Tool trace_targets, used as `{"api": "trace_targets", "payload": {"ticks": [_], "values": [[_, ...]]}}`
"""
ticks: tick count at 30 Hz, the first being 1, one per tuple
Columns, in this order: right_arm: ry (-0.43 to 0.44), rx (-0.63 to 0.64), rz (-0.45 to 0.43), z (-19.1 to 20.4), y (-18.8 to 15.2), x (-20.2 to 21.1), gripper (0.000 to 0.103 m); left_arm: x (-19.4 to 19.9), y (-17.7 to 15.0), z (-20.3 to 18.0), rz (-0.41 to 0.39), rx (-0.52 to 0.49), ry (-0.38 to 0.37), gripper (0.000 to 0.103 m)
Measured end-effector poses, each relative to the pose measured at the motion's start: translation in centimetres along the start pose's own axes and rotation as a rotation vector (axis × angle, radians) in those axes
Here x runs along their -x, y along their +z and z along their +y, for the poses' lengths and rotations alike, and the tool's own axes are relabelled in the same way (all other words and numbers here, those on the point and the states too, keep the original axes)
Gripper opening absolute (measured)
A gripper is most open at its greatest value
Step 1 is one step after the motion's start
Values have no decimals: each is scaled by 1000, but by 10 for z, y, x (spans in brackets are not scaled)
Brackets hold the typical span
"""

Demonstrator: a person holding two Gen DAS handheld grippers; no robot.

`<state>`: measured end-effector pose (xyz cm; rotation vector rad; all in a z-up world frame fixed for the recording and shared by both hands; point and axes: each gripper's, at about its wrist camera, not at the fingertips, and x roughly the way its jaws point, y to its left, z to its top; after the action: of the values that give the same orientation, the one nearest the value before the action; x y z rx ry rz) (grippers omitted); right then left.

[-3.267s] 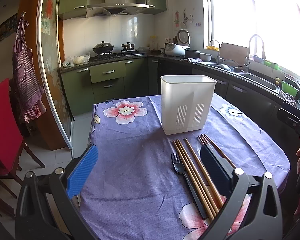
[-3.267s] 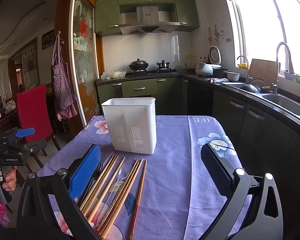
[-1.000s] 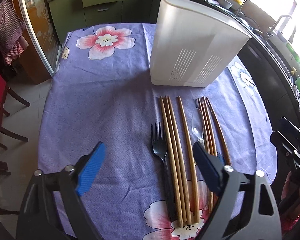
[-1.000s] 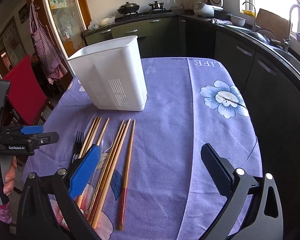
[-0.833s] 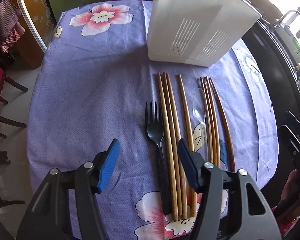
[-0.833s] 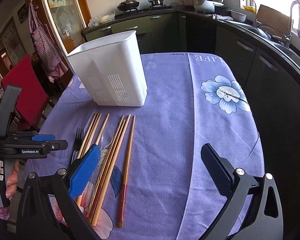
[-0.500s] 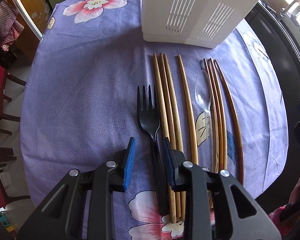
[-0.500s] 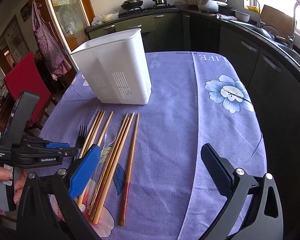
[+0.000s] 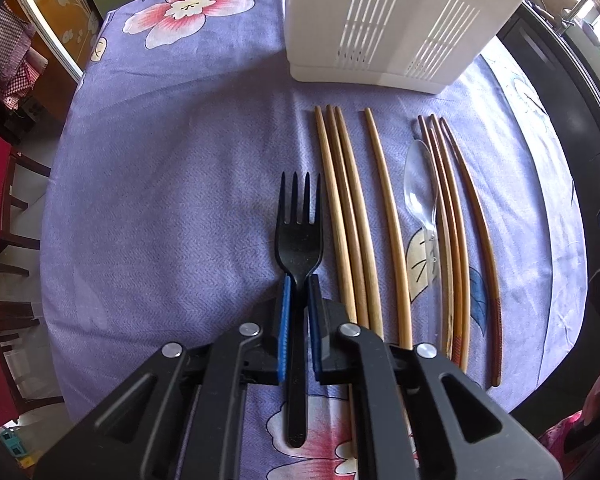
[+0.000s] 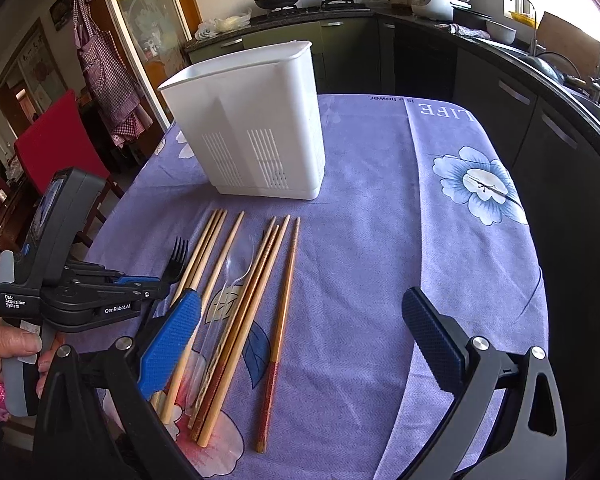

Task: Organize utensils
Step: 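Close the right gripper on the clear plastic spoon while the left gripper holds the fork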

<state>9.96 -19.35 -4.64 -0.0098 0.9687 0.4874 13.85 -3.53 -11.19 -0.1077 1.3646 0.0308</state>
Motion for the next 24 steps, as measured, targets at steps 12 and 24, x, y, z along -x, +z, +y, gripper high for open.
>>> {"api": "trace_targets", "payload": {"ticks": [12, 24], "values": [[39, 19, 180, 43, 9, -60, 50, 30, 17, 41, -99, 42, 25, 9], [-17, -38, 245, 59, 8, -93, 19, 30, 8, 38, -121, 34, -10, 9]]}}
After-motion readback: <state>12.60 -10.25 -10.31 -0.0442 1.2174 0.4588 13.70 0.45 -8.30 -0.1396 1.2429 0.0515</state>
